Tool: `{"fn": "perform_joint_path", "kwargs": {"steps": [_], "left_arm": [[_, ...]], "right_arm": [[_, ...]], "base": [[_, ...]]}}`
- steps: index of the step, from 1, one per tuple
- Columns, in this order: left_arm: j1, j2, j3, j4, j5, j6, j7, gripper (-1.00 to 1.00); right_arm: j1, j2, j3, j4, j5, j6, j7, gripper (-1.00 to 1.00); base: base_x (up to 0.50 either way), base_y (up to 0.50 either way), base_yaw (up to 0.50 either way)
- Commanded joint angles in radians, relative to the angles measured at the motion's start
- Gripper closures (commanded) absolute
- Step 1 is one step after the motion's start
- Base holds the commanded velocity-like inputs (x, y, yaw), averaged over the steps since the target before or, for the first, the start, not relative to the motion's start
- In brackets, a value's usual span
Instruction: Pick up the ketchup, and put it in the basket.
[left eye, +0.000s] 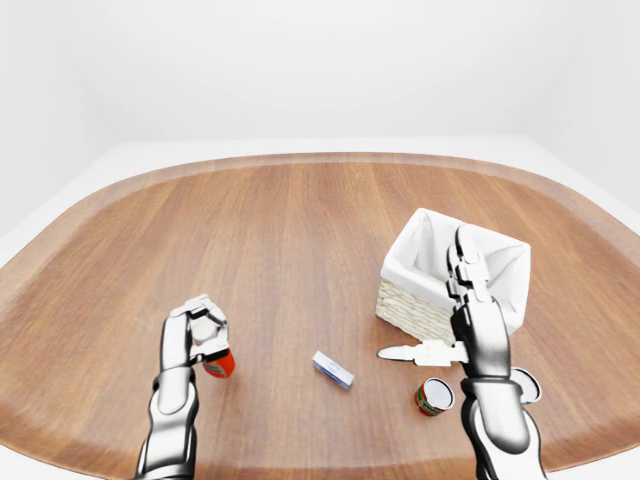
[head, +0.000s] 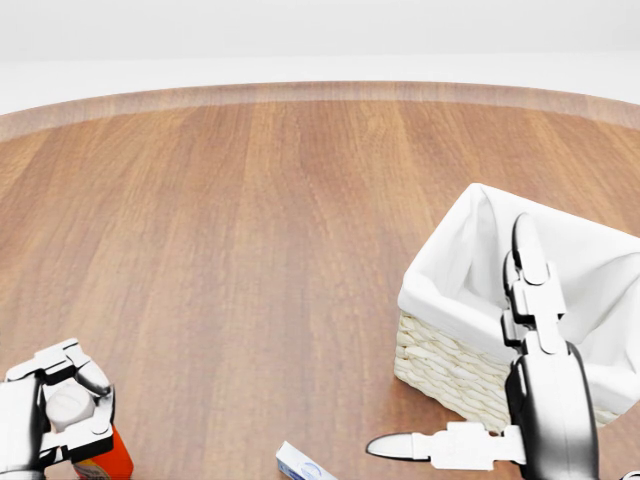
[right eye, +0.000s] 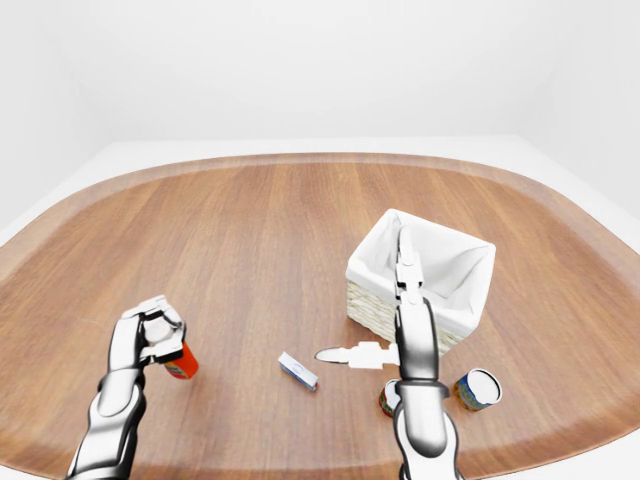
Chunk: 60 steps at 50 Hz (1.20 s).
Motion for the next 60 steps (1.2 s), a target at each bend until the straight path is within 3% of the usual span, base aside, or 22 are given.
{"fn": "perform_joint_path", "kwargs": {"steps": [1,2,8,9,11,13,22,34,50,60], "left_arm": [[0.03,-0.056,-0.033,-0.289,-0.002,0.009,-0.008,0.95],[0.027,-0.064,-0.045,-0.333,0.003,0.043,-0.013,0.95],[0.022,-0.081,-0.075,-0.434,0.022,0.117,-0.023,0.95],[0.019,-0.086,-0.088,-0.466,0.028,0.142,-0.026,0.95],[0.019,-0.088,-0.093,-0.478,0.03,0.15,-0.028,0.95],[0.013,-0.095,-0.114,-0.522,0.039,0.175,-0.03,0.95],[-0.02,-0.111,-0.184,-0.614,0.073,0.175,-0.032,0.95],[-0.078,-0.133,-0.274,-0.594,0.123,0.175,-0.012,0.95],[-0.136,-0.204,-0.446,-0.625,0.2,0.175,-0.003,0.95],[-0.13,-0.244,-0.554,-0.678,0.253,0.175,-0.001,0.95]], "right_arm": [[0.002,-0.001,0.003,-0.006,-0.001,0.0,0.0,-1.0],[0.004,-0.001,0.001,-0.012,0.0,0.0,0.001,-1.0],[0.007,-0.001,0.004,-0.012,-0.001,0.0,0.0,-1.0],[0.008,-0.002,0.004,-0.015,-0.001,0.0,0.001,-1.0],[0.009,-0.002,0.005,-0.016,-0.001,0.0,0.001,-1.0],[0.01,-0.002,0.005,-0.017,0.0,0.0,0.001,-1.0],[0.019,-0.005,0.008,-0.03,0.003,0.0,0.002,-1.0],[0.024,-0.005,0.015,-0.037,0.0,0.0,0.001,-1.0],[0.041,-0.011,0.024,-0.077,0.001,0.0,-0.001,-1.0],[0.044,-0.009,0.014,-0.08,0.013,0.0,0.006,-1.0]], "base": [[0.0,0.0,0.0],[0.0,0.0,0.0],[0.0,0.0,0.0],[0.0,0.0,0.0],[0.0,0.0,0.0],[0.0,0.0,0.0],[0.0,0.0,0.0],[0.0,0.0,0.0],[0.0,0.0,0.0],[0.0,0.0,0.0]]}}
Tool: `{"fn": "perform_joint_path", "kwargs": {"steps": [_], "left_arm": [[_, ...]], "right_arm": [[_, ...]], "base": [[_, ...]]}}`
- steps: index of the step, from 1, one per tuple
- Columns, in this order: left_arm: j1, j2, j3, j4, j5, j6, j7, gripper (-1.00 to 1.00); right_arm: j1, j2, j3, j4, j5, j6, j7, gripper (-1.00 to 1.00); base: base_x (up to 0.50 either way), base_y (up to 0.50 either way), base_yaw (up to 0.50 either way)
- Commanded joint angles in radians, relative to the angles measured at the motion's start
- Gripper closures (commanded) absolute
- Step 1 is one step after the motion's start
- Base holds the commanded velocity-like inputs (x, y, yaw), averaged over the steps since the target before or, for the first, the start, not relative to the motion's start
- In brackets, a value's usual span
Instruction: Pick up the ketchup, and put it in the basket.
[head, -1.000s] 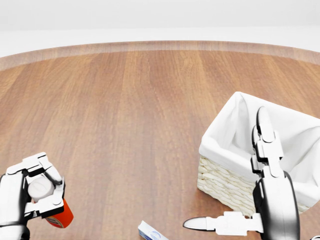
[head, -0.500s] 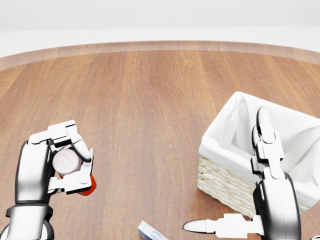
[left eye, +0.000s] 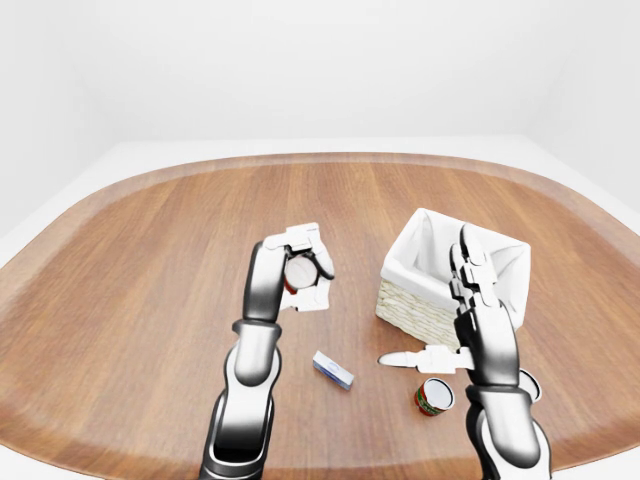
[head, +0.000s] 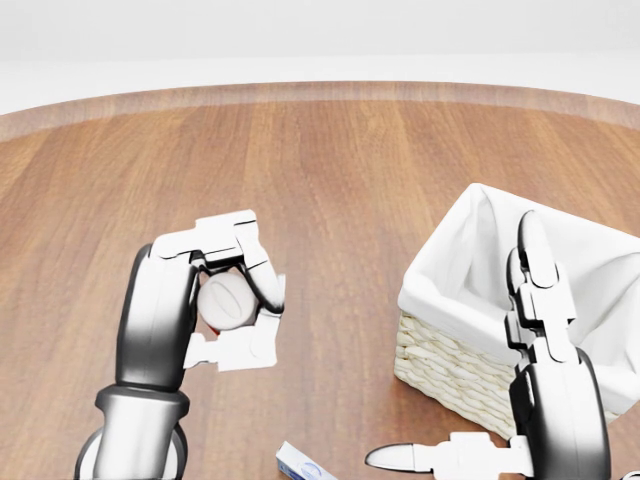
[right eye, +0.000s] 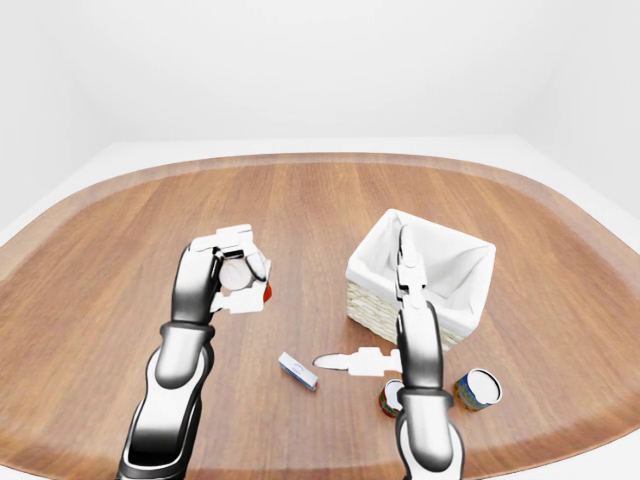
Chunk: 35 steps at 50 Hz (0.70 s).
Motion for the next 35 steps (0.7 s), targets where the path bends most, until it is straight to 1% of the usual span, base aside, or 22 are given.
{"fn": "perform_joint_path", "kwargs": {"steps": [1,7,10,13,18,21,27,28,30,35], "left_arm": [[-0.008,-0.045,-0.112,-0.051,0.016,0.0,0.039,0.95],[-0.006,-0.061,-0.158,-0.076,0.032,0.0,0.041,0.95],[-0.007,-0.067,-0.172,-0.089,0.037,0.0,0.039,0.95],[-0.001,-0.077,-0.212,-0.113,0.049,0.0,0.043,0.95],[0.012,-0.078,-0.239,-0.112,0.051,0.0,0.054,0.95],[0.027,-0.081,-0.283,-0.134,0.063,0.0,0.064,0.95],[0.026,-0.091,-0.332,-0.174,0.078,0.0,0.068,0.95],[0.032,-0.093,-0.353,-0.185,0.083,0.0,0.072,0.95],[0.037,-0.091,-0.374,-0.194,0.088,0.0,0.078,0.95],[0.041,-0.095,-0.414,-0.206,0.093,0.0,0.088,0.95]], "right_arm": [[0.008,0.001,-0.006,-0.016,0.009,0.0,0.006,-1.0],[0.013,0.003,-0.01,-0.025,0.01,0.0,0.01,-1.0],[0.013,0.003,-0.003,-0.029,0.006,0.0,0.008,-1.0],[0.01,0.001,-0.001,-0.022,0.005,0.0,0.006,-1.0],[0.015,-0.001,0.001,-0.03,0.006,0.0,0.004,-1.0],[0.012,-0.001,0.0,-0.021,0.006,0.0,0.002,-1.0],[0.014,-0.001,0.001,-0.032,0.005,0.0,0.003,-1.0],[0.013,-0.001,0.002,-0.028,0.003,0.0,0.002,-1.0],[0.014,-0.001,0.006,-0.029,0.001,0.0,0.001,-1.0],[0.017,-0.001,0.0,-0.037,0.005,0.0,0.002,-1.0]], "base": [[0.0,0.0,0.0],[0.0,0.0,0.0],[0.0,0.0,0.0],[0.0,0.0,0.0],[0.0,0.0,0.0],[0.0,0.0,0.0],[0.0,0.0,0.0],[0.0,0.0,0.0],[0.0,0.0,0.0],[0.0,0.0,0.0]]}}
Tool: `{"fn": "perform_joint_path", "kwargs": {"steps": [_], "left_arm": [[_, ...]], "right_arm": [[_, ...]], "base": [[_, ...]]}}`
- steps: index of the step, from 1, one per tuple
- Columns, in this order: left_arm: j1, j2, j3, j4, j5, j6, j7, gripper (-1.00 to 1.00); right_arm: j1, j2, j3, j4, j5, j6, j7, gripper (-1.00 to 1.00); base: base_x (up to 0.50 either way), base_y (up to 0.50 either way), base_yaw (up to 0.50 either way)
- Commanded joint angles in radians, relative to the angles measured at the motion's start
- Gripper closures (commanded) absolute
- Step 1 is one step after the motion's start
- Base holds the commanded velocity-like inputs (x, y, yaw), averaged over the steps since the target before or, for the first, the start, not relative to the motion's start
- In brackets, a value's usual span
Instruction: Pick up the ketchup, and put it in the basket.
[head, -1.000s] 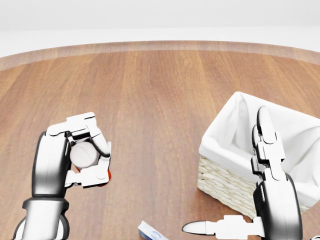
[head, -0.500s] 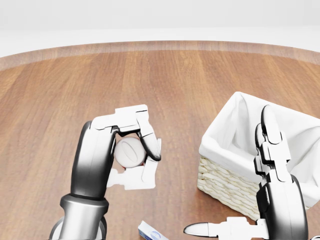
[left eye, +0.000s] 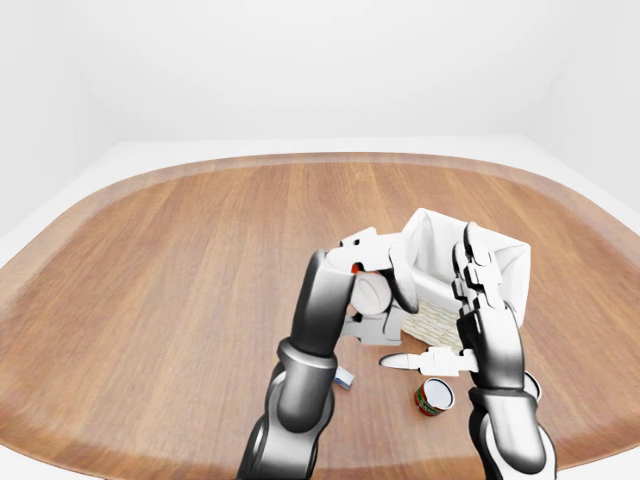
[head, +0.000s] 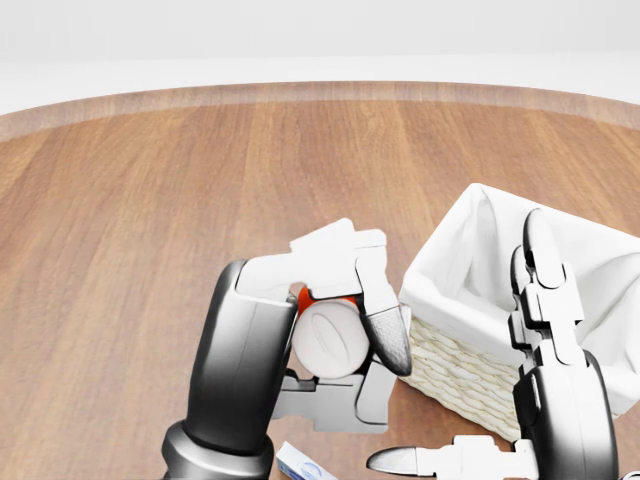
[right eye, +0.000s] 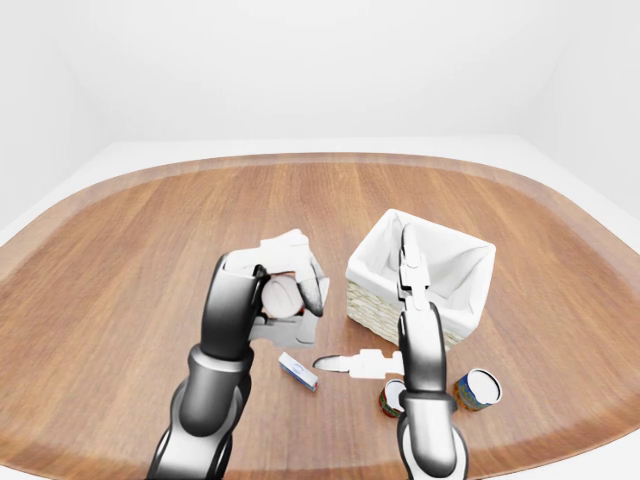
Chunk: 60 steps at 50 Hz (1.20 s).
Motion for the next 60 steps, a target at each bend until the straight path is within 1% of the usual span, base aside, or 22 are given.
{"fn": "perform_joint_path", "kwargs": {"steps": [1,8,16,21,31,41,44,47,50,51,52,53,56,57,58,60], "left_arm": [[0.016,-0.013,-0.102,-0.054,-0.015,0.0,0.058,0.95],[0.016,-0.031,-0.183,-0.056,0.002,0.0,0.08,0.95],[0.006,-0.053,-0.232,-0.045,0.019,0.0,0.088,0.95],[0.012,-0.055,-0.247,-0.049,0.019,0.0,0.093,0.95],[0.028,-0.056,-0.325,-0.047,0.021,0.0,0.137,0.95],[0.039,-0.054,-0.359,-0.019,-0.01,0.0,0.168,0.95],[0.043,-0.055,-0.383,-0.018,-0.008,0.0,0.18,0.95],[0.04,-0.054,-0.384,-0.019,-0.011,0.0,0.18,0.95],[0.043,-0.05,-0.385,-0.016,-0.015,0.0,0.184,0.95],[0.043,-0.049,-0.384,-0.014,-0.017,0.0,0.185,0.95],[0.043,-0.049,-0.383,-0.015,-0.017,0.0,0.184,0.95],[0.043,-0.049,-0.383,-0.017,-0.017,0.0,0.184,0.95],[0.043,-0.047,-0.384,-0.021,-0.016,0.0,0.183,0.92],[0.045,-0.048,-0.383,-0.017,-0.013,0.0,0.186,0.14],[0.044,-0.049,-0.384,-0.02,-0.013,0.0,0.184,-1.0],[0.044,-0.048,-0.387,-0.028,-0.011,0.0,0.184,-1.0]], "right_arm": [[0.004,-0.001,-0.002,-0.007,0.0,0.0,-0.001,-1.0],[0.007,0.0,-0.004,-0.02,0.001,0.0,0.001,-1.0],[0.008,0.001,-0.001,-0.018,0.0,0.0,0.001,-1.0],[0.012,0.0,0.0,-0.022,-0.003,0.0,-0.002,-1.0],[0.02,0.0,-0.001,-0.033,-0.011,0.0,-0.005,-1.0],[0.03,0.0,-0.005,-0.049,-0.009,0.0,-0.002,-1.0],[0.024,0.001,-0.009,-0.042,-0.008,0.0,0.0,-1.0],[0.02,0.008,-0.021,-0.039,-0.014,0.0,-0.016,-1.0],[0.025,0.006,-0.021,-0.034,-0.013,0.0,-0.008,-1.0],[0.029,0.004,-0.019,-0.032,-0.009,0.0,-0.004,-0.74],[0.031,0.005,-0.02,-0.029,-0.004,0.0,-0.004,0.87],[0.033,0.003,-0.019,-0.023,-0.01,0.0,-0.003,1.0],[0.025,0.008,-0.022,-0.02,-0.01,0.0,-0.002,1.0],[0.031,0.007,-0.018,-0.027,-0.014,0.0,-0.003,1.0],[0.032,0.006,-0.017,-0.025,-0.013,0.0,-0.001,1.0],[0.031,0.006,-0.017,-0.023,-0.015,0.0,-0.003,1.0]], "base": [[0.0,0.0,0.0],[0.0,0.0,0.0],[0.0,0.0,0.0],[0.0,0.0,0.0],[0.0,0.0,0.0],[0.0,0.0,0.0],[0.0,0.0,0.0],[0.0,0.0,0.0],[0.0,0.0,0.0],[0.0,0.0,0.0],[0.0,0.0,0.0],[0.0,0.0,0.0],[0.0,0.0,0.0],[0.0,0.0,0.0],[0.0,0.0,0.0],[0.0,0.0,0.0]]}}
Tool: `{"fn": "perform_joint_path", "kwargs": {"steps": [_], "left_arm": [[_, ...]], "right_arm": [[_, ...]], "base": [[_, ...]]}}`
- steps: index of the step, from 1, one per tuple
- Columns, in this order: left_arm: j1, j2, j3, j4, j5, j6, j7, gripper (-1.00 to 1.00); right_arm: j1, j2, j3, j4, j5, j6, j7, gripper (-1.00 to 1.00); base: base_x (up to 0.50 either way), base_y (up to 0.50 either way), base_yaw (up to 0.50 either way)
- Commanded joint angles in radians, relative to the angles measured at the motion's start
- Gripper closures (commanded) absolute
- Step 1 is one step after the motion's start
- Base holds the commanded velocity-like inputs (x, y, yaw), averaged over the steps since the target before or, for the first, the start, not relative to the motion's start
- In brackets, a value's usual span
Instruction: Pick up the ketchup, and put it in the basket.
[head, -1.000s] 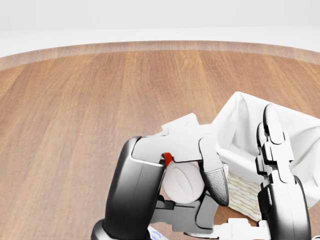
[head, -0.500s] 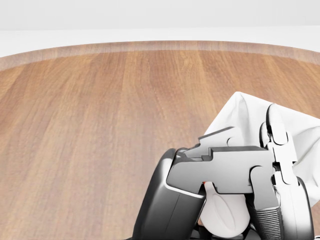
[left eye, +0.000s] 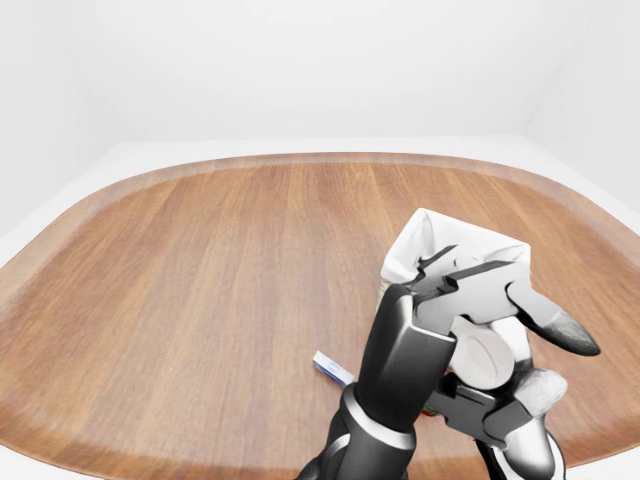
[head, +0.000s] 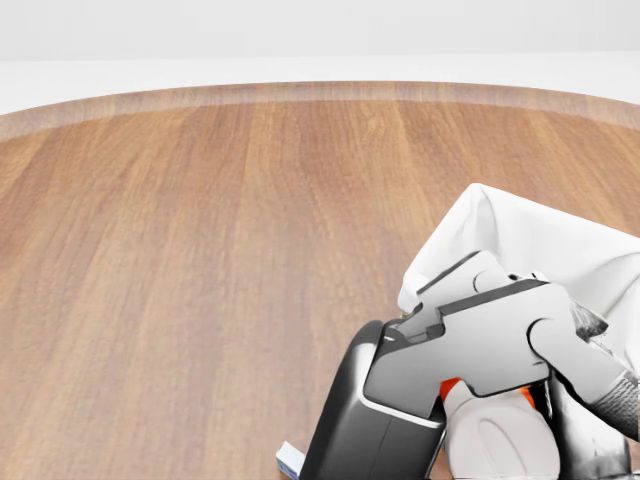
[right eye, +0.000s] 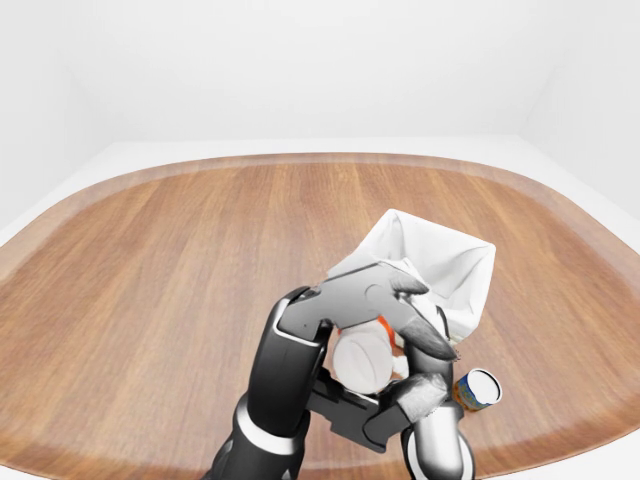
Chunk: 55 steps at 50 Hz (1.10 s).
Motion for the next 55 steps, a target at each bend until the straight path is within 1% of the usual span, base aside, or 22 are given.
{"fn": "perform_joint_path", "kwargs": {"steps": [1,19,24,27,29,30,33,34,35,36,37,39,40,41,42,45,46,49,50,51,53,55], "left_arm": [[0.005,0.004,-0.014,-0.021,-0.031,0.0,0.038,-1.0],[0.0,0.008,0.008,-0.023,-0.027,0.0,0.033,-1.0],[0.007,0.026,0.024,-0.053,-0.02,0.0,0.018,-1.0],[0.017,0.05,0.035,-0.079,-0.012,0.0,0.006,-1.0],[0.026,0.068,0.056,-0.094,-0.014,0.0,-0.005,-1.0],[0.038,0.09,0.076,-0.116,-0.007,0.0,-0.005,-1.0],[0.071,0.141,0.089,-0.174,0.019,0.0,-0.02,-1.0],[0.094,0.169,0.113,-0.214,0.029,0.0,-0.02,-1.0],[0.096,0.169,0.115,-0.217,0.03,0.0,-0.022,-1.0],[0.116,0.195,0.155,-0.249,0.023,0.0,-0.025,-1.0],[0.125,0.206,0.177,-0.26,0.015,0.0,-0.027,-1.0],[0.145,0.23,0.241,-0.288,-0.014,0.0,-0.045,-1.0],[0.163,0.248,0.329,-0.307,-0.063,0.0,-0.059,-1.0],[0.165,0.248,0.336,-0.307,-0.066,0.0,-0.062,-1.0],[0.181,0.261,0.407,-0.312,-0.105,0.0,-0.072,-1.0],[0.211,0.271,0.493,-0.29,-0.146,0.0,-0.085,-1.0],[0.235,0.279,0.54,-0.257,-0.179,0.0,-0.086,-1.0],[0.267,0.277,0.587,-0.217,-0.202,0.0,-0.092,-1.0],[0.287,0.278,0.618,-0.187,-0.221,0.0,-0.085,-1.0],[0.289,0.275,0.622,-0.184,-0.22,0.0,-0.087,-1.0],[0.305,0.269,0.674,-0.121,-0.259,0.0,-0.089,-1.0],[0.313,0.26,0.693,-0.091,-0.266,0.0,-0.095,-1.0]], "right_arm": [[0.001,0.001,-0.005,0.009,-0.028,0.0,-0.005,1.0],[-0.01,-0.002,0.002,0.031,-0.041,0.0,-0.011,1.0],[-0.01,-0.002,0.002,0.034,-0.043,0.0,-0.013,1.0],[-0.008,-0.002,0.002,0.031,-0.045,0.0,-0.013,1.0],[-0.008,-0.002,0.001,0.032,-0.045,0.0,-0.014,1.0],[-0.008,-0.002,0.002,0.035,-0.046,0.0,-0.015,1.0],[-0.01,-0.003,0.008,0.041,-0.051,0.0,-0.018,1.0],[-0.01,-0.003,0.009,0.039,-0.052,0.0,-0.019,1.0],[-0.01,-0.003,0.009,0.038,-0.052,0.0,-0.019,1.0],[-0.008,-0.003,0.011,0.035,-0.053,0.0,-0.019,1.0],[-0.008,-0.004,0.012,0.035,-0.054,0.0,-0.02,1.0],[-0.007,-0.005,0.016,0.035,-0.056,0.0,-0.022,1.0],[-0.009,-0.006,0.02,0.038,-0.059,0.0,-0.024,1.0],[-0.009,-0.006,0.02,0.038,-0.059,0.0,-0.025,1.0],[-0.011,-0.006,0.024,0.041,-0.062,0.0,-0.027,1.0],[-0.009,-0.009,0.032,0.041,-0.067,0.0,-0.032,1.0],[-0.011,-0.011,0.035,0.048,-0.071,0.0,-0.035,1.0],[-0.01,-0.014,0.039,0.049,-0.072,0.0,-0.038,1.0],[-0.009,-0.014,0.041,0.045,-0.073,0.0,-0.038,1.0],[-0.009,-0.015,0.04,0.044,-0.072,0.0,-0.038,1.0],[-0.01,-0.016,0.039,0.045,-0.071,0.0,-0.038,1.0],[-0.009,-0.016,0.039,0.046,-0.07,0.0,-0.038,1.0]], "base": [[0.0,0.0,0.0],[0.0,0.0,0.0],[0.0,0.0,0.0],[0.0,0.0,0.0],[0.0,0.0,0.0],[0.0,0.0,0.0],[0.0,0.0,0.0],[0.0,0.0,0.0],[0.0,0.0,0.0],[0.0,0.0,0.0],[0.0,0.0,0.0],[0.0,0.0,0.0],[0.0,0.0,0.0],[0.0,0.0,0.0],[0.0,0.0,0.0],[0.0,0.0,0.0],[0.0,0.0,0.0],[0.0,0.0,0.0],[0.0,0.0,0.0],[0.0,0.0,0.0],[0.0,0.0,0.0],[0.0,0.0,0.0]]}}
